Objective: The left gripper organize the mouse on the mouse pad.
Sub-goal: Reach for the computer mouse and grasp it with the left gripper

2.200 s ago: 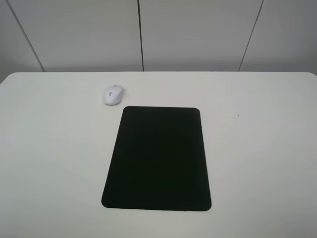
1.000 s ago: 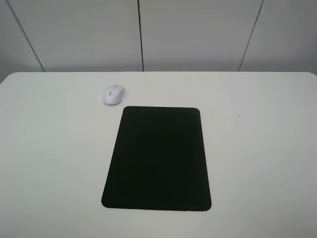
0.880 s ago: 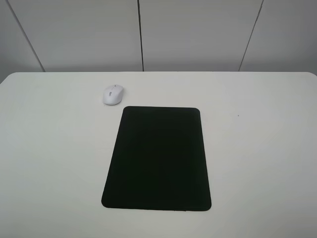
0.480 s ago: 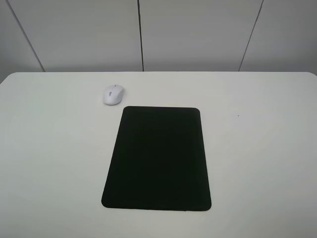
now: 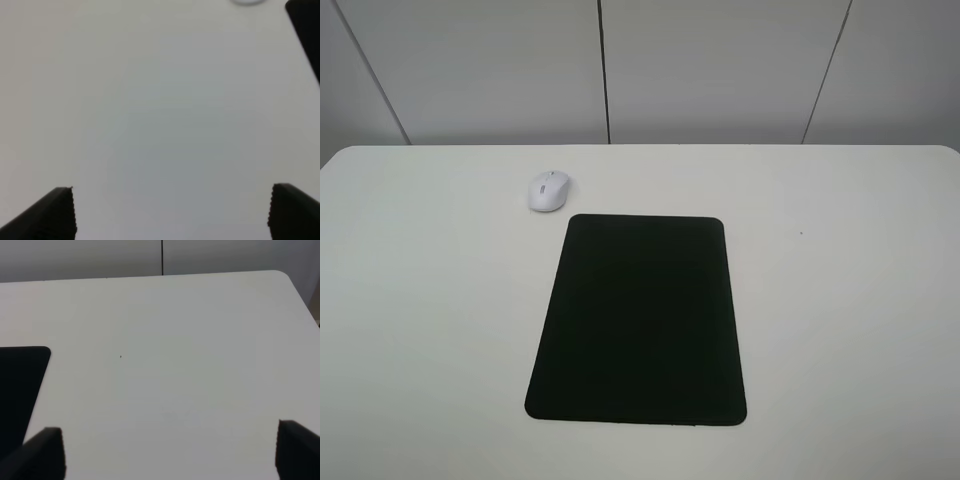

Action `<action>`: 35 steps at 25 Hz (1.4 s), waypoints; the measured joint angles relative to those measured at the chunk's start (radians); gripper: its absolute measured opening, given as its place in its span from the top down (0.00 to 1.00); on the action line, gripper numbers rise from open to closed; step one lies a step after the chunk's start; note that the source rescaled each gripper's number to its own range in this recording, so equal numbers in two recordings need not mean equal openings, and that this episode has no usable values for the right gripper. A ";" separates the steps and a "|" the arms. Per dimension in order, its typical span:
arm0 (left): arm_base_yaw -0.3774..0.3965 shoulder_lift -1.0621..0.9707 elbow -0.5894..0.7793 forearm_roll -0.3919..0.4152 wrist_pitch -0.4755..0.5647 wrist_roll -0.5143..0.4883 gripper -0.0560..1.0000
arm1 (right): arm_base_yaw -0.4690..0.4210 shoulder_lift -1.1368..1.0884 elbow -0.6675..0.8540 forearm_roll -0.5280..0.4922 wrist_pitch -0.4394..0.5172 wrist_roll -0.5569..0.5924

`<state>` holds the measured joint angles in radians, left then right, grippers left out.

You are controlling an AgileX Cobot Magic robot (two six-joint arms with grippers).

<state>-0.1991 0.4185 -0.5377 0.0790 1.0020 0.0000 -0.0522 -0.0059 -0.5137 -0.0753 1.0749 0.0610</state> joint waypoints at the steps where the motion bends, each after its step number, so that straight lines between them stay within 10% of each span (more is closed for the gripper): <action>1: 0.000 0.071 -0.019 0.002 -0.032 0.000 0.00 | 0.000 0.000 0.000 0.000 0.000 0.000; 10: 0.000 0.716 -0.299 -0.035 -0.289 0.021 0.00 | 0.000 0.000 0.000 0.000 0.000 0.000; 18: 0.000 1.156 -0.645 -0.200 -0.227 0.021 0.00 | 0.000 0.000 0.000 0.000 0.000 0.000; 35: -0.041 1.665 -1.038 -0.212 -0.154 -0.024 0.00 | 0.000 0.000 0.000 0.000 0.000 0.000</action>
<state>-0.2400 2.0839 -1.5756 -0.1335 0.8478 -0.0238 -0.0522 -0.0059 -0.5137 -0.0753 1.0749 0.0610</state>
